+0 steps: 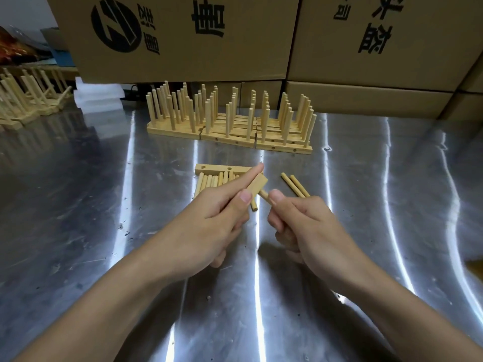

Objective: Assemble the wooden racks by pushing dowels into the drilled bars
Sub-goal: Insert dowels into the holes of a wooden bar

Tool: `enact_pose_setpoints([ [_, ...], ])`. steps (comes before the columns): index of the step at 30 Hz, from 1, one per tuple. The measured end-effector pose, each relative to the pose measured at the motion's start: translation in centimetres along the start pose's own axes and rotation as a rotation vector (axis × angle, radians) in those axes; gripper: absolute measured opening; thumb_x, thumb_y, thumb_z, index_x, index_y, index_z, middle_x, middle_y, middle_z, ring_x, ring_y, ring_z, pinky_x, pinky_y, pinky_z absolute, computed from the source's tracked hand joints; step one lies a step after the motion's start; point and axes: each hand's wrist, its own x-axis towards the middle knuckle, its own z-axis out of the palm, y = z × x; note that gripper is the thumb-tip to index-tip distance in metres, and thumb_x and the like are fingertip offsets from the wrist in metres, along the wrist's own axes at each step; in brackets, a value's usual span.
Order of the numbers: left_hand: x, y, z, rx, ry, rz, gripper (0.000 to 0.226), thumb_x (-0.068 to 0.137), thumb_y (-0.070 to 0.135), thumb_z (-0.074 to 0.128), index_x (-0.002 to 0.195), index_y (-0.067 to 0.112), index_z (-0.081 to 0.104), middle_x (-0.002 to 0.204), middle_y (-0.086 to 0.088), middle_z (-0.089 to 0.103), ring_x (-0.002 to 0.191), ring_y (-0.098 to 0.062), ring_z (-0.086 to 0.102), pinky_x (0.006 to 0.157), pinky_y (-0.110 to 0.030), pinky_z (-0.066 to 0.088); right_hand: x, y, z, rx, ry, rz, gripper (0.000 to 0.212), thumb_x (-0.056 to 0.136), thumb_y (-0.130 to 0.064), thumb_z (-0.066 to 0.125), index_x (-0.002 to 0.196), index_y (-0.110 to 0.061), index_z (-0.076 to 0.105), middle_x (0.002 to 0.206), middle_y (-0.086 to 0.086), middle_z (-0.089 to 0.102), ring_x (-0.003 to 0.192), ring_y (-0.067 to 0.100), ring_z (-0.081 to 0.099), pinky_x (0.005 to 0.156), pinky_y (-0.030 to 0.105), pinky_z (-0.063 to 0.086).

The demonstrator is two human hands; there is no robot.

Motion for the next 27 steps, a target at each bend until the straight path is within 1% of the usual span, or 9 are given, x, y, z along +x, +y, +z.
enact_pose_setpoints([
  [2, 0.1, -0.1, 0.0, -0.016, -0.007, -0.005, 0.046, 0.113, 0.035, 0.041, 0.153, 0.057, 0.045, 0.078, -0.010, 0.022, 0.053, -0.012, 0.020, 0.044, -0.020, 0.024, -0.1, -0.5, 0.2, 0.156, -0.033, 0.090, 0.054, 0.109, -0.042, 0.050, 0.060, -0.021, 0.056, 0.051, -0.005, 0.026, 0.043, 0.009, 0.018, 0.040, 0.018, 0.020],
  [6, 0.3, -0.8, -0.1, 0.007, 0.022, -0.019, 0.045, 0.110, 0.041, 0.042, 0.152, 0.058, 0.045, 0.066, 0.007, 0.026, 0.050, -0.007, 0.021, 0.041, -0.018, 0.024, 0.2, -1.5, 0.8, 0.316, -0.039, 0.240, 0.051, 0.109, -0.039, 0.053, 0.064, -0.016, 0.056, 0.049, -0.006, 0.022, 0.041, 0.008, 0.014, 0.038, 0.015, 0.014],
  [11, 0.1, -1.3, 1.2, -0.037, 0.010, -0.071, 0.044, 0.110, 0.041, 0.042, 0.151, 0.059, 0.046, 0.069, 0.003, 0.025, 0.050, -0.008, 0.019, 0.042, -0.016, 0.023, -0.4, -1.6, 0.3, 0.270, -0.020, 0.302, 0.051, 0.110, -0.038, 0.053, 0.066, -0.014, 0.054, 0.048, -0.006, 0.022, 0.041, 0.009, 0.014, 0.041, 0.019, 0.009],
  [18, 0.4, -1.3, 1.5, -0.010, 0.023, -0.101, 0.042, 0.113, 0.042, 0.037, 0.148, 0.065, 0.043, 0.067, 0.008, 0.029, 0.051, -0.009, 0.021, 0.042, -0.017, 0.024, -0.5, -2.5, -0.1, 0.238, -0.002, 0.337, 0.048, 0.109, -0.036, 0.055, 0.069, -0.011, 0.055, 0.052, -0.002, 0.020, 0.043, 0.009, 0.014, 0.038, 0.018, 0.013],
  [20, 0.5, -1.5, 1.8, 0.000, 0.026, -0.103, 0.042, 0.114, 0.042, 0.037, 0.150, 0.063, 0.042, 0.069, -0.002, 0.027, 0.051, -0.008, 0.022, 0.041, -0.017, 0.023, -0.5, -2.3, -0.2, 0.207, 0.000, 0.331, 0.046, 0.108, -0.037, 0.056, 0.071, -0.010, 0.057, 0.054, -0.002, 0.019, 0.045, 0.010, 0.013, 0.039, 0.018, 0.013],
  [22, 0.6, -1.5, 1.9, -0.050, 0.039, -0.113, 0.041, 0.113, 0.044, 0.038, 0.150, 0.061, 0.043, 0.078, -0.011, 0.025, 0.051, -0.009, 0.022, 0.043, -0.017, 0.023, -0.4, -2.0, -0.6, 0.173, -0.007, 0.327, 0.047, 0.105, -0.044, 0.058, 0.076, -0.008, 0.064, 0.056, -0.004, 0.022, 0.047, 0.010, 0.015, 0.039, 0.019, 0.015],
  [24, 1.3, -1.5, 1.4, -0.161, 0.053, -0.076, 0.041, 0.111, 0.044, 0.041, 0.150, 0.057, 0.048, 0.077, -0.009, 0.029, 0.052, -0.009, 0.022, 0.044, -0.018, 0.021, 0.0, -2.1, -2.0, 0.180, -0.007, 0.316, 0.060, 0.094, -0.066, 0.061, 0.087, -0.008, 0.077, 0.056, -0.004, 0.035, 0.044, 0.009, 0.026, 0.038, 0.017, 0.021],
  [26, 1.6, -1.5, -0.7, -0.259, 0.187, -0.040, 0.042, 0.111, 0.042, 0.041, 0.150, 0.052, 0.051, 0.074, 0.001, 0.036, 0.051, -0.009, 0.025, 0.042, -0.020, 0.020, 0.7, -2.0, -3.3, 0.225, 0.045, 0.327, 0.083, 0.076, -0.088, 0.056, 0.100, -0.014, 0.082, 0.064, 0.002, 0.057, 0.043, 0.011, 0.045, 0.038, 0.016, 0.029],
  [27, 1.7, -1.5, -2.1, -0.325, 0.272, -0.027, 0.041, 0.112, 0.040, 0.040, 0.151, 0.050, 0.050, 0.074, 0.002, 0.038, 0.052, -0.009, 0.026, 0.041, -0.022, 0.021, 0.9, -1.8, -3.8, 0.225, 0.102, 0.311, 0.088, 0.072, -0.093, 0.053, 0.103, -0.016, 0.082, 0.068, 0.004, 0.063, 0.044, 0.012, 0.051, 0.038, 0.017, 0.032],
])
